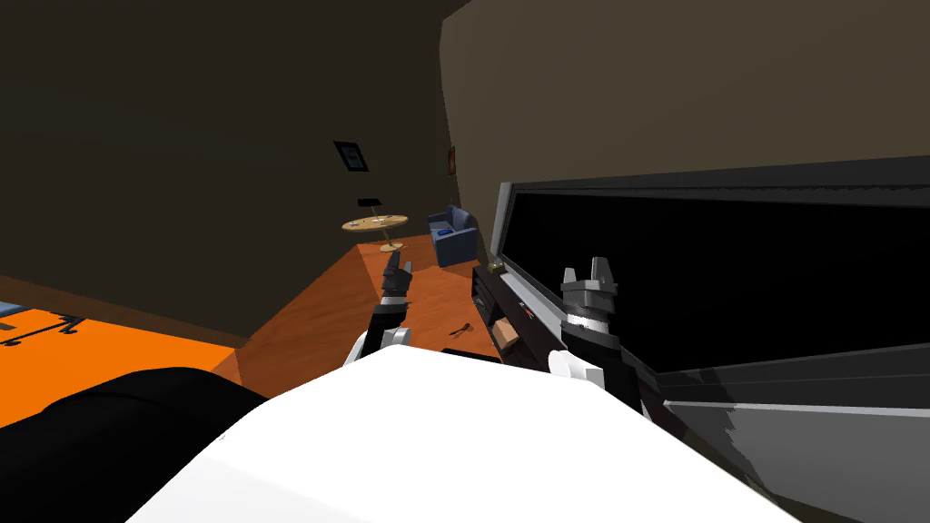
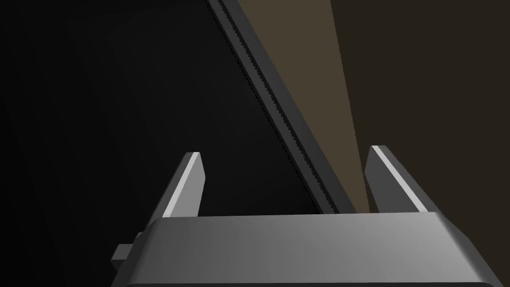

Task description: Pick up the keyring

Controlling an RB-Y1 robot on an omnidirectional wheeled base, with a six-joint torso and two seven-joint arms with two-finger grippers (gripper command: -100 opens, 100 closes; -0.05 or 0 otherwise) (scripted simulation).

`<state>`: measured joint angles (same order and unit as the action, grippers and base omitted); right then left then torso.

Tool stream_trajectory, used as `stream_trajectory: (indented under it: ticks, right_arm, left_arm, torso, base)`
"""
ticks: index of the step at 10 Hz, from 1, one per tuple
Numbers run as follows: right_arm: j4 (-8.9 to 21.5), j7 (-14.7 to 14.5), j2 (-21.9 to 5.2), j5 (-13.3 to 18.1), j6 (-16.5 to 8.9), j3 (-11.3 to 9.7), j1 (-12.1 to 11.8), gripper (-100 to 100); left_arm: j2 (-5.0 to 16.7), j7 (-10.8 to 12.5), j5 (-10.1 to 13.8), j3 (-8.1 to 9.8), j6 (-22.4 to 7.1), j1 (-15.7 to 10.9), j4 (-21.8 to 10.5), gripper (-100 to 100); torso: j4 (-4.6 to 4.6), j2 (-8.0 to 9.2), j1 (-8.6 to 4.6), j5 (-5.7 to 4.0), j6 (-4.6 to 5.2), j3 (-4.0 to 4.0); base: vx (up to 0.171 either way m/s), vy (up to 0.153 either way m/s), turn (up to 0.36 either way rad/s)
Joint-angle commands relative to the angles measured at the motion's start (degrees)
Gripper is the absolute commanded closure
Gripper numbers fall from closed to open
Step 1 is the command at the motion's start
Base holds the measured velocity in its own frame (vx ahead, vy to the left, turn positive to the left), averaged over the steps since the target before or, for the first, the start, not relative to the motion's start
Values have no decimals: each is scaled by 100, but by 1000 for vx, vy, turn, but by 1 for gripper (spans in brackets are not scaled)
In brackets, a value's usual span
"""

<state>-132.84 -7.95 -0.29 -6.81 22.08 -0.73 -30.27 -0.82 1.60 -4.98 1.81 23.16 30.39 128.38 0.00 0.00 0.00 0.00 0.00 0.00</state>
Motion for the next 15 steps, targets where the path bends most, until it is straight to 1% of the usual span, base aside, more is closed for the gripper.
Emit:
stream_trajectory:
  ticks: [1, 3, 5, 8, 11, 12, 14, 15]
  right_arm:
    - [59, -19, -204, 15, -2, -21, -54, -100]
    - [192, -60, -514, 47, -6, -67, -179, -100]
    - [382, -120, -843, 91, -10, -134, -368, -100]
    - [747, -234, -1347, 170, -15, -258, -748, -100]
    - [1173, -366, -1851, 257, -20, -399, -1182, -100]
    - [1173, -366, -1864, 257, -20, -399, -1202, -100]
    - [1485, -461, -2207, 320, -29, -500, -1516, -100]
    - [1485, -461, -2207, 320, -29, -500, -1517, -100]
  left_arm:
    - [0, 0, 0, 0, 0, 0, 0, 0]
    - [0, 0, 0, -1, 0, 0, 0, 0]
    - [-1, 0, 0, -1, 0, 0, 0, 0]
    - [-1, 0, 0, -1, 0, 0, 0, 0]
    - [-2, 0, 0, -2, 0, 0, 0, 0]
    - [-2, 0, 0, -2, 0, 0, 0, 0]
    - [-1, 0, 0, -1, 0, 0, 0, 0]
    - [-1, 0, 0, -1, 0, 0, 0, 0]
  torso:
    - [0, 0, 0, 0, 0, 0]
    - [-1, -2, 17, 3, 0, -1]
    - [-1, -4, 36, 8, -1, -2]
    - [-1, -4, 54, 12, 0, -3]
    - [-1, -3, 73, 17, -1, -2]
    - [0, 0, 70, 16, -1, 0]
    - [0, -1, 43, 11, 0, -1]
    - [-1, -7, 50, 12, 0, -4]
  base:
    - [2, 26, 28]
    - [8, 65, 42]
    - [16, 119, 53]
    - [20, 148, 58]
    - [15, 192, 76]
    - [12, 122, 11]
    - [30, 123, 67]
    - [26, 111, 26]
